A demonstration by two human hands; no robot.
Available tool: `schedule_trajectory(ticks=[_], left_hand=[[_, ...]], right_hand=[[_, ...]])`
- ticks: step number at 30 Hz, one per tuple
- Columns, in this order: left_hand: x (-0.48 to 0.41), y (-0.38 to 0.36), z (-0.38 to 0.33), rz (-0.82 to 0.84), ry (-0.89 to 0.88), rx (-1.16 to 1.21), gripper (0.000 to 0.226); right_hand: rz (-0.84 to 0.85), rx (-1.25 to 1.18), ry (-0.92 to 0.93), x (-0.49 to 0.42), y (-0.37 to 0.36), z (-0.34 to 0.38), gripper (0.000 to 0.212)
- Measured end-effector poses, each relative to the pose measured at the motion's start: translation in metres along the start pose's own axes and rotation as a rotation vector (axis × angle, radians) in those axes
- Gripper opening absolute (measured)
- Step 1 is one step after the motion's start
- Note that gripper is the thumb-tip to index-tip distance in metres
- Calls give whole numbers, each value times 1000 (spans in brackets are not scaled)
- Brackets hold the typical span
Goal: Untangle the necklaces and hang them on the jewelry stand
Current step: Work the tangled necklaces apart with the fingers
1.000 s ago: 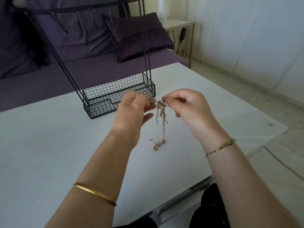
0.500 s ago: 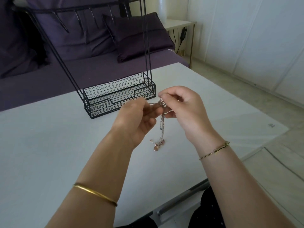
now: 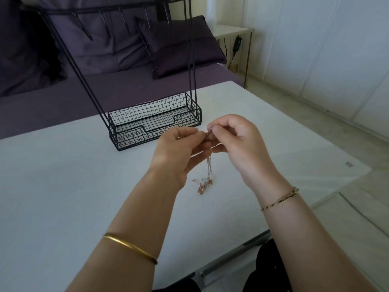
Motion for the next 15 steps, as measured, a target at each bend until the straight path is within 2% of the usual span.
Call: schedule_trajectory(ticks=[7,9,11,15], left_hand=[[-6,4,0,-24,-28,-134,20],[-8,2,0,-25,-58,-263,21],[-8,-1,-3,-36,-107,-400,13],[-10,1,-13,-151,-235,-660,14]], right_hand=[[-113,-198,-185,0,10,-19,21],[-132,-226,-225,0,11,-24,21],[-143,-238,-238,0,10,-28,23],[-169,-249,-266,-2,8,-36,23]])
Point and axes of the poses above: each hand's wrist, its own x-axis away from the middle knuckle, its own y-axis out of the back of the hand, z = x × y, the point moved 9 cm from there along -x, towards the middle knuckle, and after that the axes turned 11 degrees about -x, right-handed, at the moved point
